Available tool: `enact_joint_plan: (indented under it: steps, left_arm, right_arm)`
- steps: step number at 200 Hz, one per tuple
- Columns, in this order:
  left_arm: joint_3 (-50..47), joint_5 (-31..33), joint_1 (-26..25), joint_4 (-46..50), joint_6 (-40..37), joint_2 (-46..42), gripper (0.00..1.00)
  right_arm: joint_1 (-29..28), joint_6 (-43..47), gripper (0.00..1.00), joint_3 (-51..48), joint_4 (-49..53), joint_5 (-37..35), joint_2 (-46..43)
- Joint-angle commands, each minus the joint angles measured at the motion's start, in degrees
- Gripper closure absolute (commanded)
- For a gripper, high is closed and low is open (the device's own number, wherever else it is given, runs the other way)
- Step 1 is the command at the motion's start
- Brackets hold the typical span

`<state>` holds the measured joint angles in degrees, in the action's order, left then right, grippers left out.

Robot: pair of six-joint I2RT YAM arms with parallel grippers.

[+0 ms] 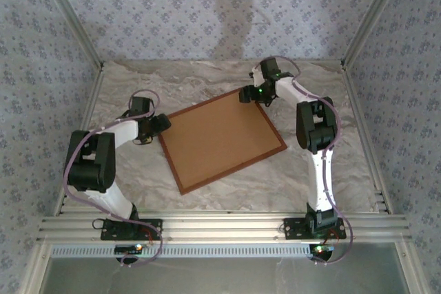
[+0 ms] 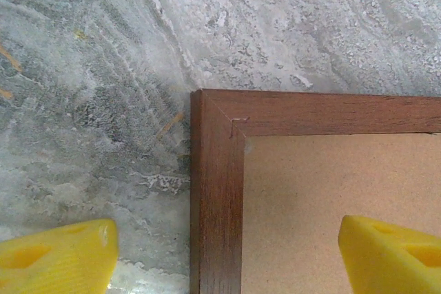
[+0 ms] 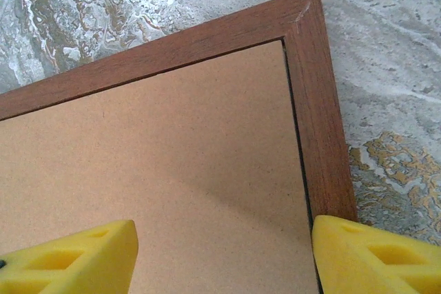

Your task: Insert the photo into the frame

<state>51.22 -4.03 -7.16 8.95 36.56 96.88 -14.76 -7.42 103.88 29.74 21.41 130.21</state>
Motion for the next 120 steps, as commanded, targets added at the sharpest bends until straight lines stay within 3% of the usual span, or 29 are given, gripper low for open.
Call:
enact_joint_plan:
  steps: [1, 63, 120]
  left_arm:
    - [1.28, -9.98, -2.57, -6.35, 0.7, 4.84, 0.16]
    - [5.92, -16.12, -6.22, -9.33, 2.8, 9.1, 0.17]
    - [8.76, -18.77, -9.16, -11.38, 3.48, 11.3, 0.19]
  right_arm:
    - [-0.63, 1.18, 0.32, 0.52, 4.44, 3.44, 1.96]
    - [-0.29, 3.28, 0.39, -2.49, 6.43, 15.2, 0.31]
    - [-0.57, 1.42, 0.4, -5.67, 2.69, 16.88, -1.36]
